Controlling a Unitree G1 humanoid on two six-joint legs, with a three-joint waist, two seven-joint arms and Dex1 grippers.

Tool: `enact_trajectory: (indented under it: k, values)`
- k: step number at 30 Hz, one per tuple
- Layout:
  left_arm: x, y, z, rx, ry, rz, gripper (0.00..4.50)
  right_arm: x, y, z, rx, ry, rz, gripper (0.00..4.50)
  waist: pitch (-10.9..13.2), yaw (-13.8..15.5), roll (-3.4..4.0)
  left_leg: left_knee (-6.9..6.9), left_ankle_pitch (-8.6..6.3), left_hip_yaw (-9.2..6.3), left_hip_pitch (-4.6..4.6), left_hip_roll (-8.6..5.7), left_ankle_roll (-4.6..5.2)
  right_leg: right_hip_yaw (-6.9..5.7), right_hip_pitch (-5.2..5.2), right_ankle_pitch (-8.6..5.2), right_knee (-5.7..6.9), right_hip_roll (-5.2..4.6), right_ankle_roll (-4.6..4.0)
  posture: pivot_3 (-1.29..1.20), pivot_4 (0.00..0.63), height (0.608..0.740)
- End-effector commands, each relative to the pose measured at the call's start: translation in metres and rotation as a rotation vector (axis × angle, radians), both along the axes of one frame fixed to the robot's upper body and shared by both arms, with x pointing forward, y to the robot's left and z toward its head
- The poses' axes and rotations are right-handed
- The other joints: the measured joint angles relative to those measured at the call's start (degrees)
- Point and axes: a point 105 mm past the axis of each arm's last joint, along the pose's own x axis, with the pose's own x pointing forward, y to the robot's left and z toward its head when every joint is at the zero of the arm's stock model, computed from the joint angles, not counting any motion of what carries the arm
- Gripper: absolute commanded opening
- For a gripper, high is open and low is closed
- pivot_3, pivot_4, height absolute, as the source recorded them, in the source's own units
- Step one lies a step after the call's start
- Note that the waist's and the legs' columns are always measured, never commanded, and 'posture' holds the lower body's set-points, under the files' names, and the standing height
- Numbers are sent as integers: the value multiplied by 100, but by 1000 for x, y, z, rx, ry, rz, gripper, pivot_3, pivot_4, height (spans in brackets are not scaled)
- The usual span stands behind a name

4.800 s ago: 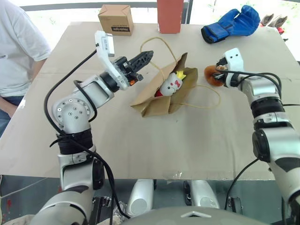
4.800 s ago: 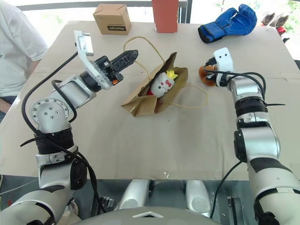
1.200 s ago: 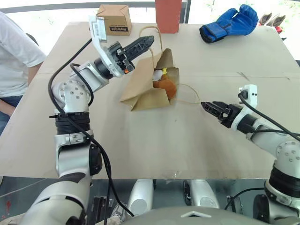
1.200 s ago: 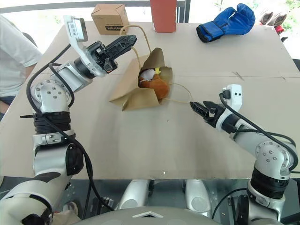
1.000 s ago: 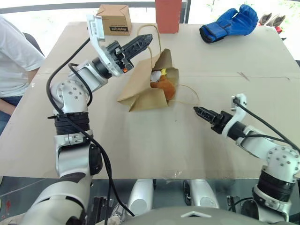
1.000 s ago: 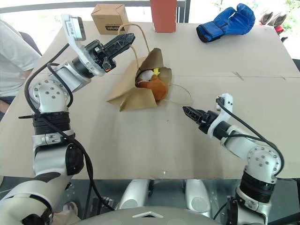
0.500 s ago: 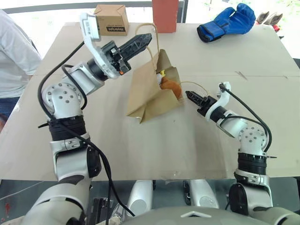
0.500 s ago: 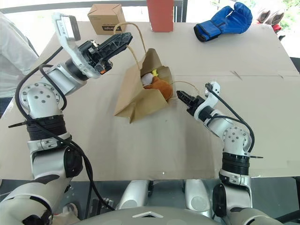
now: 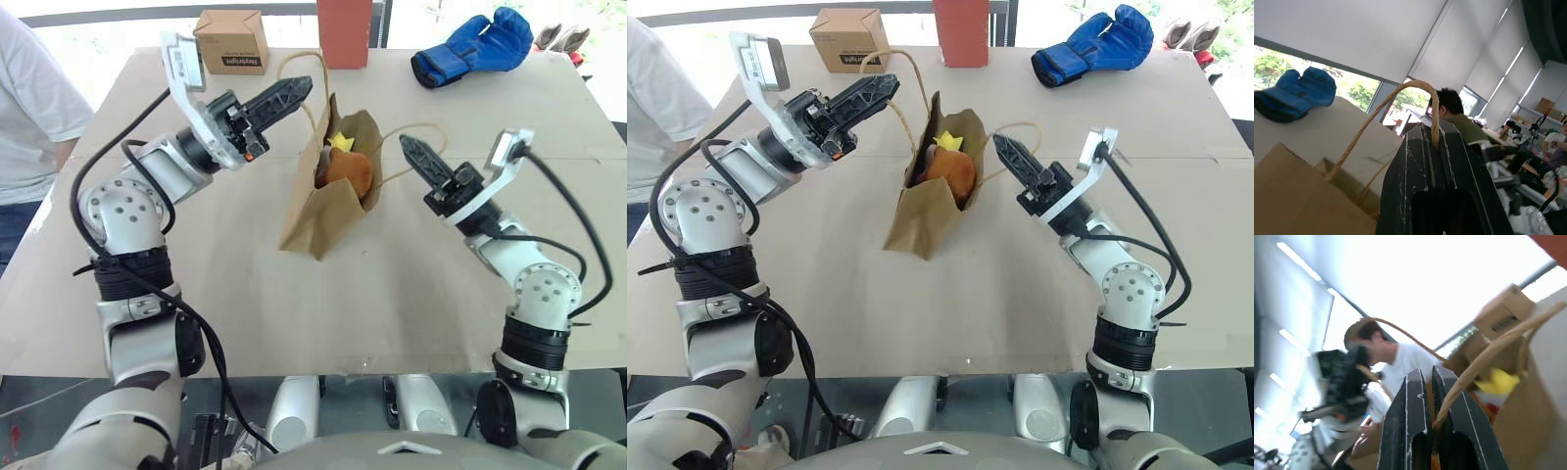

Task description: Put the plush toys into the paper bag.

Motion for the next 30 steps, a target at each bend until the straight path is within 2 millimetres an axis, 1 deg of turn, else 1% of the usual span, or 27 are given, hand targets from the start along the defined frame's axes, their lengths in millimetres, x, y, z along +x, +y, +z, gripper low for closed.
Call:
enact_trajectory:
  k: [1,2,3,5,6,7,10,12,13,14,15,17,19,20,21,22,23,26,28,29,30]
  values:
    - [14,6,19,80,-120,47,0,-35,21,47,-74,-226,72,38,1,3,1,0,0,-1,0,0,0,1,-2,0,0,1,0,0,150,740]
    - [18,8,22,86,-131,54,0,-39,25,51,-110,-257,72,38,-1,3,-1,0,0,-2,0,0,0,0,-3,0,2,2,0,0,150,740]
    - [26,7,24,123,-155,73,0,-41,32,52,-200,-285,52,38,-1,9,-1,0,0,-2,0,0,0,1,-4,0,-1,3,0,0,150,740]
    - [35,0,20,182,-164,73,0,-39,41,36,-375,-294,1,38,-2,22,-3,-2,0,-4,-3,-1,0,0,-4,0,-4,2,0,0,150,740]
    - [38,-2,15,206,-163,73,0,-36,42,27,-426,-281,-19,38,-3,33,-4,-2,0,-4,-3,-2,0,0,-7,0,-6,2,0,0,150,740]
    - [42,-6,7,235,-163,73,0,-31,41,14,-467,-254,-46,38,-5,40,-8,-4,-1,-3,-4,-4,0,0,-7,-1,-9,-1,0,0,150,740]
    - [48,-14,-13,309,-171,70,0,-20,36,-10,-531,-174,-123,38,-8,38,-10,-8,-1,-2,-13,-4,1,1,-9,0,-10,-2,0,0,150,740]
    - [43,-17,-23,342,-177,18,0,-14,29,-20,-591,-153,-179,38,-5,-1,-7,9,1,-8,-59,-3,1,-1,-50,2,3,1,-1,0,150,740]
    - [40,-17,-25,357,-191,0,720,-17,27,-22,-612,-165,-176,551,-5,-16,-7,14,1,-5,-65,-4,1,0,-52,2,3,0,0,0,150,740]
    - [37,-17,-26,359,-194,-16,1073,-21,25,-22,-624,-177,-170,897,-5,-17,-7,14,0,-5,-64,-3,1,1,-51,2,2,0,1,0,150,740]
    - [34,-14,-26,361,-194,-29,1314,-24,21,-20,-632,-188,-175,1156,-5,-9,-7,14,1,-5,-64,-4,1,0,-52,2,2,1,1,0,150,740]
    - [29,-5,-27,366,-183,-48,2223,-33,13,-17,-673,-213,-178,2137,-4,-10,-6,12,0,-13,-62,-1,1,-6,-49,2,1,2,0,0,150,740]
    - [24,3,-28,367,-171,-64,3081,-43,7,-18,-723,-231,-153,3019,-4,-6,-5,12,0,-14,-61,-1,1,-7,-48,1,2,2,0,0,150,740]
    - [21,9,-29,366,-159,-67,3474,-49,1,-19,-746,-234,-142,3427,-4,-7,-6,12,0,-14,-62,-1,1,-7,-47,1,0,1,0,0,150,740]
    - [18,15,-30,368,-145,-73,3764,-56,-5,-19,-770,-235,-130,3527,-4,-1,-6,13,0,-14,-60,-1,2,-7,-43,1,-3,0,0,0,150,740]
    - [15,23,-31,365,-127,-76,4318,-63,-11,-21,-803,-238,-114,3527,-4,3,-6,13,0,-15,-60,-1,2,-9,-41,1,-4,0,0,0,150,740]
    - [14,30,-31,355,-110,-72,4474,-70,-16,-22,-828,-236,-98,3527,-4,6,-6,14,0,-16,-61,-2,2,-10,-40,1,-5,-2,0,0,150,740]
    - [9,46,-29,307,-61,-69,4474,-78,-26,-24,-872,-217,-92,3527,-4,14,-9,14,0,-19,-60,-1,2,-13,-37,1,-6,-3,-1,0,150,740]
    - [6,54,-33,304,-24,-72,4474,-80,-32,-32,-927,-194,-84,3527,-4,18,-9,20,0,-21,-56,0,2,-18,-33,-1,-4,-3,1,0,150,740]
    - [1,57,-41,321,-6,-88,4500,-80,-32,-35,-936,-184,-78,3113,-4,18,-9,23,0,-21,-55,0,2,-19,-31,-1,-5,-3,1,0,150,740]
    - [-2,58,-47,332,9,-103,4500,-78,-30,-39,-936,-175,-66,2945,-5,2,-9,24,0,-20,-55,0,2,-18,-31,-1,-5,-3,1,0,150,740]
